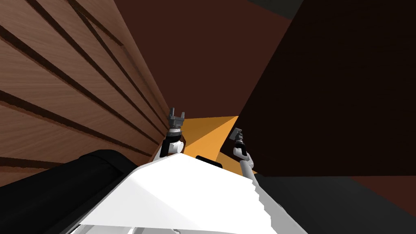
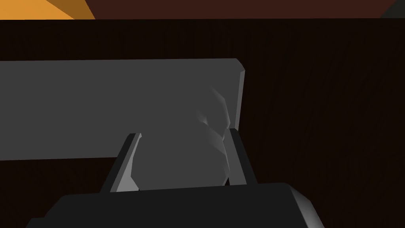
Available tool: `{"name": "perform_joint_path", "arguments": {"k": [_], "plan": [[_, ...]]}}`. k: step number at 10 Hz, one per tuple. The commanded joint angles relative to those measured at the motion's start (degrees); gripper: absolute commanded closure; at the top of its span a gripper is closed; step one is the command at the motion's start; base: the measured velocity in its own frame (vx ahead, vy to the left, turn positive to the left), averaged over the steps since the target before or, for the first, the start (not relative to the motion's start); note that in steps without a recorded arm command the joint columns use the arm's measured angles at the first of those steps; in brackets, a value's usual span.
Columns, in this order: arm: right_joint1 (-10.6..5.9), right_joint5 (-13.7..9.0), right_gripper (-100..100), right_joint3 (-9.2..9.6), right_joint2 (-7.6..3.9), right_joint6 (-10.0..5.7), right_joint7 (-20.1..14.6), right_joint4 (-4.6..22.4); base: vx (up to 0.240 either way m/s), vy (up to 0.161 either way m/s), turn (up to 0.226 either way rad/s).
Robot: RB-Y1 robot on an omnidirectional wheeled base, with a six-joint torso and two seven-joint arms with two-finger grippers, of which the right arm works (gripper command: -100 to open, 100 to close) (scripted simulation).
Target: Push the door open
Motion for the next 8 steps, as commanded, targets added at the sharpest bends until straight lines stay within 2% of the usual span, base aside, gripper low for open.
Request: {"name": "perform_joint_path", "arguments": {"k": [1,8], "plan": [[0.26,-0.3,100,-1.78,-0.33,0.50,0.4,-1.0,0.179,0.121,-0.097],[-0.20,-1.0,100,-5.92,-0.12,0.55,1.3,-0.3,0.185,0.099,-0.073]]}}
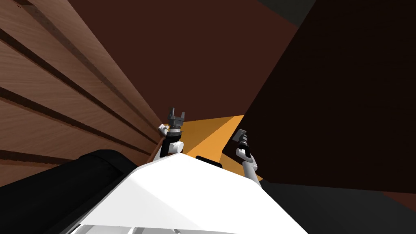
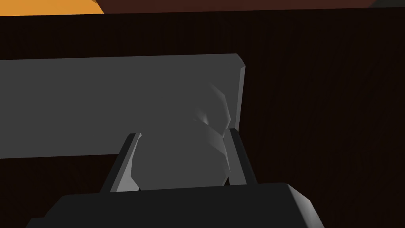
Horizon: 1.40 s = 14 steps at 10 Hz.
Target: Push the door open
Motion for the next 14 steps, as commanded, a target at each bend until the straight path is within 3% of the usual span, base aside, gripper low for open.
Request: {"name": "perform_joint_path", "arguments": {"k": [1,2,14], "plan": [[-0.45,-0.2,100,-0.70,0.05,-0.31,0.1,0.3,0.166,0.051,-0.047],[-0.17,-0.1,100,-0.50,-0.02,-0.21,0.1,0.4,0.074,0.019,-0.027],[0.40,-1.5,100,-7.96,-0.82,-0.25,1.7,0.1,0.179,0.048,-0.055]]}}
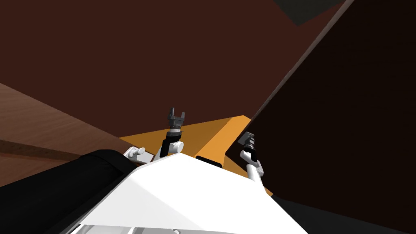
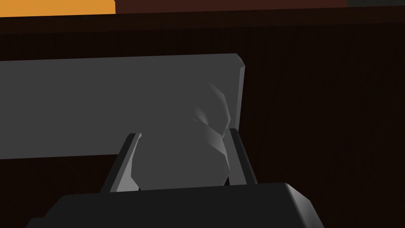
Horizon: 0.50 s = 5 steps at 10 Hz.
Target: Push the door open
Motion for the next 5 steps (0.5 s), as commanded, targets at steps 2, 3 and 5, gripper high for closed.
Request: {"name": "perform_joint_path", "arguments": {"k": [2,3,5], "plan": [[0.12,-0.1,100,-0.49,-0.10,0.17,0.1,-0.1,0.135,0.030,-0.034],[0.27,-0.3,100,-1.72,-0.22,0.12,0.3,-0.4,0.125,0.027,-0.035],[0.48,-0.5,100,-2.88,-0.21,0.12,0.6,-0.6,0.226,0.015,-0.057]]}}
